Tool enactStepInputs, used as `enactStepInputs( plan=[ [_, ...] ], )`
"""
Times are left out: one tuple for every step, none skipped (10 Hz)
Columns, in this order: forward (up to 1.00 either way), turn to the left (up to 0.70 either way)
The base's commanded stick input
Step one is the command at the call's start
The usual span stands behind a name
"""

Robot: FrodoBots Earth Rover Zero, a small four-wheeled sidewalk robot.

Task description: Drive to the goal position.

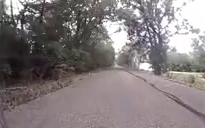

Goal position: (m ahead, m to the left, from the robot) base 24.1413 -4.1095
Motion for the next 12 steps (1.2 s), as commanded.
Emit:
enactStepInputs(
  plan=[
    [0.70,-0.26],
    [0.70,-0.23],
    [0.70,-0.05],
    [0.70,-0.02],
    [0.70,0.00],
    [0.70,0.00],
    [0.70,0.00],
    [0.70,0.00],
    [0.70,0.00],
    [0.70,0.00],
    [0.70,0.00],
    [0.70,0.00]
  ],
)
